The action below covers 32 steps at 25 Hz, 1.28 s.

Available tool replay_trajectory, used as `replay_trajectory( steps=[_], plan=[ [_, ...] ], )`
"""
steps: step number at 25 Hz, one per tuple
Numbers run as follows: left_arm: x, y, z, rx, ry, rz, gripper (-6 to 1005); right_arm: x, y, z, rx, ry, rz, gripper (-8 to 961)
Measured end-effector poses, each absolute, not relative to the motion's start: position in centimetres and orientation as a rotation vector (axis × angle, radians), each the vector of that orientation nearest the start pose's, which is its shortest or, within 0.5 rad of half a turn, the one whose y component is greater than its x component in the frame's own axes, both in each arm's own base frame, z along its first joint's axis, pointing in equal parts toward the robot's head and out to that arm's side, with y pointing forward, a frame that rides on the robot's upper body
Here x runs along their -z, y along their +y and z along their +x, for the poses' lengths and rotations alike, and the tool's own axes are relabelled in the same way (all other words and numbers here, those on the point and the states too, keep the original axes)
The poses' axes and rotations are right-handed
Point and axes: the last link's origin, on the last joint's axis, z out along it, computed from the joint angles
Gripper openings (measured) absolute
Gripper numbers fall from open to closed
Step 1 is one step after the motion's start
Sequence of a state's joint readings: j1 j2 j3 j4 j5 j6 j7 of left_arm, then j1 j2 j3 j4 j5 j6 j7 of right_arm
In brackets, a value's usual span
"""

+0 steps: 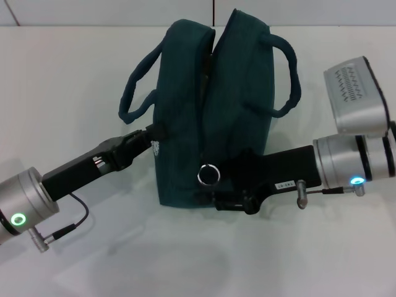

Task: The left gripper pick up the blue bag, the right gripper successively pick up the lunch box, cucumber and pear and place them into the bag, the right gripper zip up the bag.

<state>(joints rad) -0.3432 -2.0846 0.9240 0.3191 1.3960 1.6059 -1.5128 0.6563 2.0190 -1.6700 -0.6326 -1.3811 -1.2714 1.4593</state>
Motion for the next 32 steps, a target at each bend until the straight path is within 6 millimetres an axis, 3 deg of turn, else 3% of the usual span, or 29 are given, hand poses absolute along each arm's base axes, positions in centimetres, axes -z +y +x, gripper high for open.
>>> replay_trajectory(
  steps=[5, 26, 32],
  plan=[
    [2.9, 26.6, -28.3, 1.378, -1.311, -2.283, 150, 7.9, 33.3, 17.4, -0.651, 0.42, -3.058, 308],
    [2.7, 26.8, -28.3, 1.387, -1.303, -2.272, 158, 8.0, 34.0, 17.6, -0.63, 0.424, -3.015, 301],
    [2.7, 26.9, -28.3, 1.385, -1.302, -2.271, 160, 7.9, 34.1, 17.5, -0.636, 0.408, -3.007, 82]
  ],
)
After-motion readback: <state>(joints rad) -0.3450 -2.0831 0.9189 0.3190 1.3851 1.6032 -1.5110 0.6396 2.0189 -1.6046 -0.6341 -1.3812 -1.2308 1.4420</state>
